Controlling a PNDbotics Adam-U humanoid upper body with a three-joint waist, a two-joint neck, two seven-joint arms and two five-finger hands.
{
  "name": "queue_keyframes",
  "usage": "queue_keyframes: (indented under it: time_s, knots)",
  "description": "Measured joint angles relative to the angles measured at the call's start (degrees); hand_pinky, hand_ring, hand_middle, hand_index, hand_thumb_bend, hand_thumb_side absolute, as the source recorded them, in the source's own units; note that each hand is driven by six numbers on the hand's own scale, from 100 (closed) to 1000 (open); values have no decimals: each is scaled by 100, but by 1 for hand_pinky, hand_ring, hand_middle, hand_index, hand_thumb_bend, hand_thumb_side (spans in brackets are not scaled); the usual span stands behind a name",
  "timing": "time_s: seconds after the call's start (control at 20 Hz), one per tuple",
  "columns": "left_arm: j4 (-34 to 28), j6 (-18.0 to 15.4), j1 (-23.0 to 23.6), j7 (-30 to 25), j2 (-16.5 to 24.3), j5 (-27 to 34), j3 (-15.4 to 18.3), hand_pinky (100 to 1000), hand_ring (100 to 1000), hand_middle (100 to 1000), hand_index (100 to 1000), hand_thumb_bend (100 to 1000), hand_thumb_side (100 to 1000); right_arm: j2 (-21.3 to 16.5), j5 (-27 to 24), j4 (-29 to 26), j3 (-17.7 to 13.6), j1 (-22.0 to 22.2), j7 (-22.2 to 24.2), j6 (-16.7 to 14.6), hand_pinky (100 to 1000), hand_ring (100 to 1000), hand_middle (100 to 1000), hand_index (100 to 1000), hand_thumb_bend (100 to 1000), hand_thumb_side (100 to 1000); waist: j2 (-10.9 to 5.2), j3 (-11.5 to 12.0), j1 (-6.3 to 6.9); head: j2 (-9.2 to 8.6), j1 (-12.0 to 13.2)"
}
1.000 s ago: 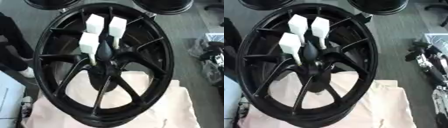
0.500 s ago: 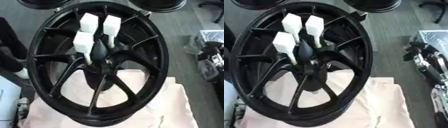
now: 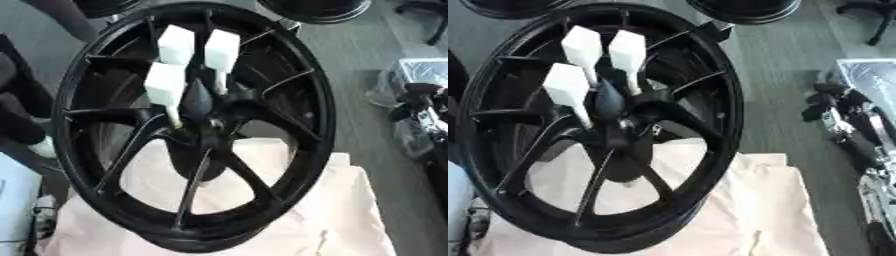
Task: Pull the pin out of the wheel hub.
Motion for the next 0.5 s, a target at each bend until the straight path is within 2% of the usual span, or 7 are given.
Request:
queue_keyframes:
  time_s: [0.05,0.3,0.5]
  knots:
    - [37,97,-110,-97,-96,-46,-74,862,911,851,850,100,843,0,10,0,0,2,2,0,559,560,592,754,100,470,0,4,0,1,-4]
    - [281,604,-483,-603,-539,-202,-379,859,833,781,849,100,893,0,40,4,0,40,10,-6,559,559,592,754,100,470,0,42,-4,24,-34]
    - [433,966,-559,-803,-744,-329,-530,855,797,778,845,100,875,1,57,7,2,38,24,6,559,559,592,754,100,470,1,55,-20,42,-54]
